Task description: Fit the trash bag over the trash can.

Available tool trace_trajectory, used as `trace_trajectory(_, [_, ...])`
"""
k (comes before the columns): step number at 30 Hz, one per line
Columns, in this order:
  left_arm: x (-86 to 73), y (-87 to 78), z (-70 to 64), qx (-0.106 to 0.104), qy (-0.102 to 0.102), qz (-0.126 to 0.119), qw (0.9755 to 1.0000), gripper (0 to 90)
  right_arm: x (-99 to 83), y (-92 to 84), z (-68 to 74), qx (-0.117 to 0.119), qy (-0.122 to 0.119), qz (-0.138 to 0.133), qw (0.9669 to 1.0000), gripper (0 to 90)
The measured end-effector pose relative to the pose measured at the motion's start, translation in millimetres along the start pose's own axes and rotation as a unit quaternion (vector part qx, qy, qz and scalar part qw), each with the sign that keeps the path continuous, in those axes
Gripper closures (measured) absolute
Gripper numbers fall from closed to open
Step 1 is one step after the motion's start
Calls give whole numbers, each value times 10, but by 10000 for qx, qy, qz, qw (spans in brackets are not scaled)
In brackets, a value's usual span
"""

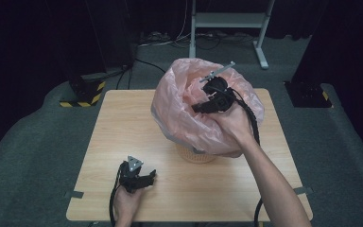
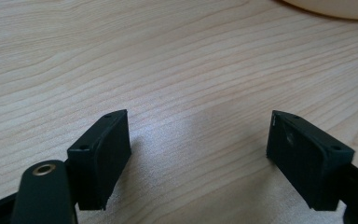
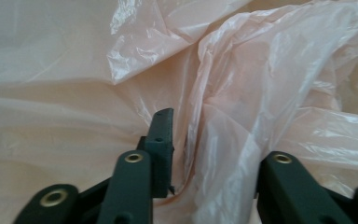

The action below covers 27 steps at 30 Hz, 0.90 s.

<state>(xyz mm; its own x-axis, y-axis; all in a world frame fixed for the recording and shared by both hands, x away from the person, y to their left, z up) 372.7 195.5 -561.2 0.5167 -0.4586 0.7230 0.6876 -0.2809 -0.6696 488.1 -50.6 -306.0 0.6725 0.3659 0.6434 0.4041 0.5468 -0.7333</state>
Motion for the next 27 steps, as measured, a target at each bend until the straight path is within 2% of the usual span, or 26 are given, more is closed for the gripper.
trace_trajectory(4, [0, 0, 0, 0, 0, -1, 10000, 217, 4, -69, -26, 67, 38, -147, 9999, 668])
trace_trajectory(8, [0, 0, 0, 0, -1, 0, 10000, 217, 15, -101, 3, 100, -43, -229, 9997, 794])
trace_trajectory(14, [1, -1, 0, -2, -5, 3, 10000, 216, 42, -21, 89, 71, -215, -86, 9997, 860])
trace_trajectory(18, [0, 0, 0, -1, -2, 0, 10000, 217, 36, 69, 134, -18, -300, 109, 9995, 853])
trace_trajectory(20, [0, 0, 0, -2, -3, 0, 10000, 217, 22, 98, 131, -70, -337, 217, 9992, 812])
trace_trajectory(23, [0, 0, 0, -2, -2, 1, 10000, 217, 31, 69, 101, -106, -198, 159, 9996, 723])
trace_trajectory(27, [0, 0, 0, -2, -3, 1, 10000, 216, 60, -15, 56, -158, -116, 44, 9998, 704])
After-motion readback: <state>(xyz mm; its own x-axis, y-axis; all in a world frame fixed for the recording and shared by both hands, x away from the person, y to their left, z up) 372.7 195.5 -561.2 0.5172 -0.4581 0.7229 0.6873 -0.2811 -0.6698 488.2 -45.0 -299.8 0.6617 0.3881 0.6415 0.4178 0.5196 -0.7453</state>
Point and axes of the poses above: each handheld gripper's, and its own axes: y roughly forward along the jaws, x roughly out of its top, z roughly to its left, the point moved 5 cm from there along y, roughly forward along the jaws, and after that the axes turned 14 degrees about y, right-handed, at the moved point
